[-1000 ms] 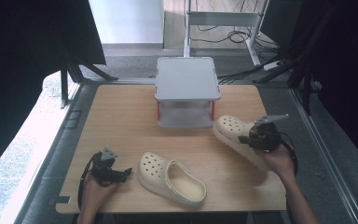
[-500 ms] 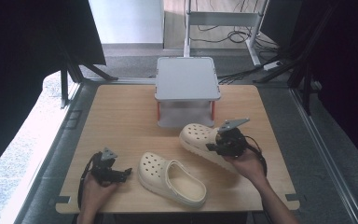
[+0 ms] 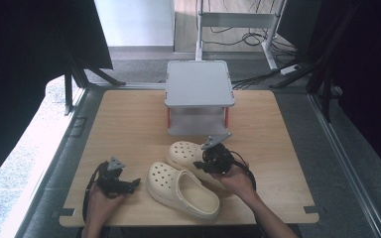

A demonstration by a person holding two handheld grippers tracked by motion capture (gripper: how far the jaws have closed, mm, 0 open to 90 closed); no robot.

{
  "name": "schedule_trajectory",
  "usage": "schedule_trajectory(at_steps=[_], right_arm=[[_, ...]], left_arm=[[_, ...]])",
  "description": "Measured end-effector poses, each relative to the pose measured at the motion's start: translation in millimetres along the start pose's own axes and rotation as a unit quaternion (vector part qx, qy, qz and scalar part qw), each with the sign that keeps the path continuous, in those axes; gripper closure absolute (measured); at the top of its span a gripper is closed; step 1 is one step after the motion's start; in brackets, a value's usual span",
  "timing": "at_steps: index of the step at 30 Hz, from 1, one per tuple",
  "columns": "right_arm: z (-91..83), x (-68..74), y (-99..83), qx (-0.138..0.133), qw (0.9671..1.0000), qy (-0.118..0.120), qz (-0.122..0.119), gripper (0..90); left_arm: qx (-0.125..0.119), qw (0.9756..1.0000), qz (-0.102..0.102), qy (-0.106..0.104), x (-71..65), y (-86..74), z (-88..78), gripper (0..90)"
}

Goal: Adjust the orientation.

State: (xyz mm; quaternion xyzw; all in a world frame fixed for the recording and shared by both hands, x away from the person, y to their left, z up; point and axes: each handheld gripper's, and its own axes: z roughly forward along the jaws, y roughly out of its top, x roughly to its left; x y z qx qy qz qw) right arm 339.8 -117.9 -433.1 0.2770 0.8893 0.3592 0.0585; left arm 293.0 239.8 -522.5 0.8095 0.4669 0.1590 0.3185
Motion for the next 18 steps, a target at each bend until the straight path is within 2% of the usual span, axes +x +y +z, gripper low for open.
schedule_trajectory(at_steps=[7, 8, 11, 12, 13, 14, 16, 18], right_arm=[[8.1, 4.5, -5.9, 0.004, 0.9998, 0.017, 0.009, 76.8], [9.1, 5.4, -7.7, 0.004, 0.9994, 0.032, 0.013, 76.5], [10.7, 6.8, -8.9, 0.009, 0.9993, 0.036, 0.006, 74.3], [11.0, 6.7, -9.0, 0.011, 0.9993, 0.037, 0.002, 72.4], [7.8, 5.6, -8.9, 0.005, 0.9993, 0.037, -0.004, 64.1], [7.8, 5.6, -8.9, 0.005, 0.9993, 0.037, -0.004, 64.1], [0.4, 2.7, -7.8, -0.002, 0.9993, 0.037, -0.004, 55.9], [-7.2, 0.2, -7.5, -0.001, 0.9987, 0.05, -0.004, 48.3]], left_arm=[[0.0, 1.0, 0.0, 0.0, 0.0, 0.0, 0.0, 1.3], [0.0, 1.0, 0.0, 0.0, 0.0, 0.0, 0.0, 1.3], [0.0, 1.0, 0.0, 0.0, 0.0, 0.0, 0.0, 1.3], [0.0, 1.0, 0.0, 0.0, 0.0, 0.0, 0.0, 1.3], [0.0, 1.0, 0.0, 0.0, 0.0, 0.0, 0.0, 1.4], [0.0, 1.0, 0.0, 0.0, 0.0, 0.0, 0.0, 1.4], [0.0, 1.0, 0.0, 0.0, -0.1, 0.0, 0.0, 1.4], [0.0, 1.0, 0.0, 0.0, 0.0, 0.0, 0.0, 1.3]])
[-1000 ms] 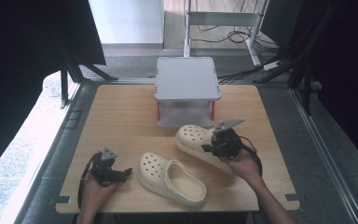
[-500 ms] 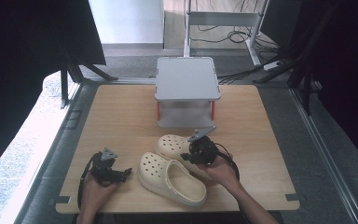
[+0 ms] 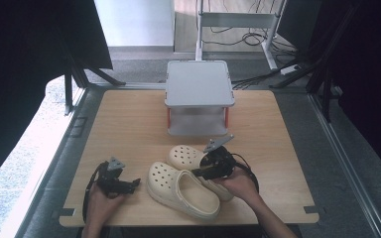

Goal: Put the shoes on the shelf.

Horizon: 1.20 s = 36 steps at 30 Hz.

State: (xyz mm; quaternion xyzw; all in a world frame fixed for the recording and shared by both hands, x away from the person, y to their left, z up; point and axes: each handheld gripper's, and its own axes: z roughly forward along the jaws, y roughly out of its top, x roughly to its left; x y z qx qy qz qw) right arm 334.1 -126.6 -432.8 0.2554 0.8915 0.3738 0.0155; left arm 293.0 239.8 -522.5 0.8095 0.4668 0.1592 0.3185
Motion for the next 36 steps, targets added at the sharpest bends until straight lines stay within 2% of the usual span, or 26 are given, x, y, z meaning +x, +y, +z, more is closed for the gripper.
schedule_trajectory(at_steps=[1, 2, 6, 9, 16, 24, 30, 31, 33, 35, 36], right_arm=[[-8.7, -0.1, -1.6, -0.007, 1.0, 0.0, -0.007, 43.2], [-11.5, -0.2, -2.3, -0.009, 0.9999, -0.001, -0.008, 42.0], [-19.7, -0.8, -6.4, -0.019, 0.9997, 0.009, -0.009, 35.5], [-20.2, 0.4, -9.0, -0.016, 0.9996, 0.018, -0.012, 30.8], [-3.2, 9.6, -8.2, 0.007, 0.9993, 0.013, -0.034, 28.1], [16.7, 14.2, -5.1, 0.029, 0.9988, 0.007, -0.038, 25.4], [31.8, 14.0, -2.2, 0.045, 0.9982, 0.002, -0.039, 27.2], [38.1, 15.2, 0.5, 0.05, 0.998, -0.001, -0.04, 33.6], [43.0, 17.2, 2.6, 0.053, 0.9978, 0.0, -0.04, 39.1], [46.0, 18.2, 3.7, 0.055, 0.9976, 0.0, -0.042, 40.4], [52.3, 20.0, 5.1, 0.066, 0.9963, -0.012, -0.053, 46.3]], left_arm=[[0.0, 1.0, 0.0, 0.0, 0.0, 0.0, 0.0, 1.3], [0.0, 1.0, 0.0, 0.0, 0.0, 0.0, 0.0, 1.3], [0.0, 1.0, 0.0, 0.0, 0.0, 0.0, 0.0, 1.4], [0.0, 1.0, 0.0, 0.0, 0.0, 0.0, 0.0, 1.3], [0.0, 1.0, 0.001, 0.0, 0.0, 0.0, 0.0, 1.4], [0.001, 1.0, 0.001, 0.0, 0.1, 0.0, -0.1, 1.3], [0.0, 1.0, 0.0, 0.0, 0.1, 0.0, 0.0, 1.3], [0.0, 1.0, 0.0, 0.0, 0.1, 0.0, 0.0, 1.3], [0.0, 1.0, 0.0, 0.0, 0.0, 0.0, 0.0, 1.3], [0.0, 1.0, 0.0, 0.0, 0.0, 0.0, 0.0, 1.3], [0.0, 1.0, 0.0, 0.0, 0.0, 0.0, 0.0, 1.3]])
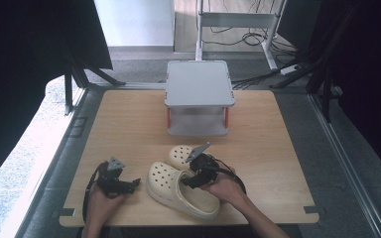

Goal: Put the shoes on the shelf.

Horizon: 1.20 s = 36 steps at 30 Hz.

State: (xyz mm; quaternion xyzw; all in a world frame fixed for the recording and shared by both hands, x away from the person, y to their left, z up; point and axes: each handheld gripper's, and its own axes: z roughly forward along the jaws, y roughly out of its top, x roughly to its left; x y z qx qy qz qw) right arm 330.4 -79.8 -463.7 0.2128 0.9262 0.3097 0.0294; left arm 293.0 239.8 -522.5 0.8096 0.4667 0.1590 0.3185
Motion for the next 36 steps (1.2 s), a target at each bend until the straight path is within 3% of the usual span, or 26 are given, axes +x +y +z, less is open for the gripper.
schedule_trajectory(at_steps=[4, 6, 8, 10, 13, 20, 27, 36], right_arm=[[3.3, -1.6, -0.3, 0.002, 0.9999, -0.01, -0.002, 54.2], [4.6, -4.4, -0.9, 0.007, 0.9999, 0.004, 0.006, 60.6], [2.8, -3.7, 0.3, 0.011, 0.9998, -0.006, 0.014, 68.3], [2.4, -4.1, 1.0, 0.013, 0.9996, -0.005, 0.023, 70.1], [1.0, -6.1, 1.2, 0.015, 0.9993, -0.002, 0.033, 71.4], [-6.7, -4.6, 0.7, 0.022, 0.9993, -0.003, 0.03, 72.0], [-25.9, -3.1, 2.4, 0.009, 0.9995, -0.008, 0.03, 71.9], [-54.4, -7.6, 2.8, -0.005, 0.9985, -0.027, 0.047, 71.8]], left_arm=[[0.0, 1.0, 0.0, 0.0, 0.0, 0.0, 0.0, 1.3], [0.0, 1.0, 0.0, 0.0, 0.0, 0.0, 0.0, 1.3], [0.0, 1.0, 0.0, 0.0, 0.0, 0.0, 0.0, 1.3], [0.0, 1.0, 0.0, 0.0, 0.0, 0.0, 0.0, 1.3], [0.0, 1.0, 0.0, 0.0, 0.0, 0.0, 0.1, 1.3], [0.0, 1.0, 0.0, 0.0, 0.0, 0.0, 0.1, 1.3], [0.0, 1.0, 0.0, 0.0, 0.0, 0.0, -0.1, 1.3], [0.001, 1.0, 0.001, 0.0, 0.1, 0.0, -0.2, 1.3]])
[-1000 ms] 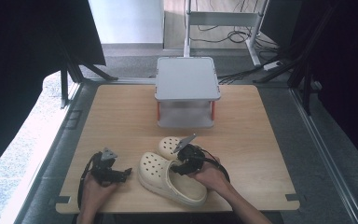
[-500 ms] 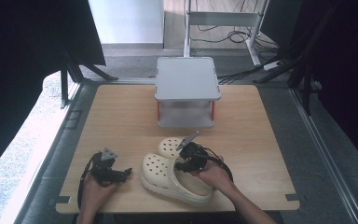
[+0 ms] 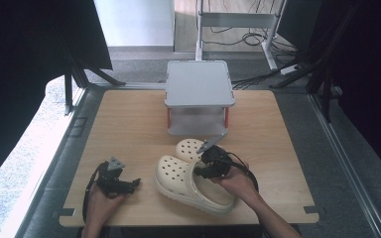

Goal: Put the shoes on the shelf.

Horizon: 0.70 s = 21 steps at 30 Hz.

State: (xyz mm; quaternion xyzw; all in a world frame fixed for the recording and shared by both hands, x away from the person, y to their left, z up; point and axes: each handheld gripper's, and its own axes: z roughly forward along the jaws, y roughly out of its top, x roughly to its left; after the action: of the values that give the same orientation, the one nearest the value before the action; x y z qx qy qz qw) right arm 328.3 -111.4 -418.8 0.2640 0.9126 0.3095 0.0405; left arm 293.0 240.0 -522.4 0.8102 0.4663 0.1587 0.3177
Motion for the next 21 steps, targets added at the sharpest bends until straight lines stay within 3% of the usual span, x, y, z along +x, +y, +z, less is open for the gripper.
schedule_trajectory(at_steps=[15, 21], right_arm=[[-47.5, -19.1, 5.4, -0.011, 0.9987, -0.029, 0.04, 71.7], [-63.5, -23.9, 11.6, -0.015, 0.9981, -0.039, 0.045, 71.7]], left_arm=[[0.001, 1.0, 0.001, 0.0, 0.2, 0.1, -0.1, 1.3], [0.0, 1.0, 0.002, 0.0, 0.3, 0.1, 0.0, 1.3]])
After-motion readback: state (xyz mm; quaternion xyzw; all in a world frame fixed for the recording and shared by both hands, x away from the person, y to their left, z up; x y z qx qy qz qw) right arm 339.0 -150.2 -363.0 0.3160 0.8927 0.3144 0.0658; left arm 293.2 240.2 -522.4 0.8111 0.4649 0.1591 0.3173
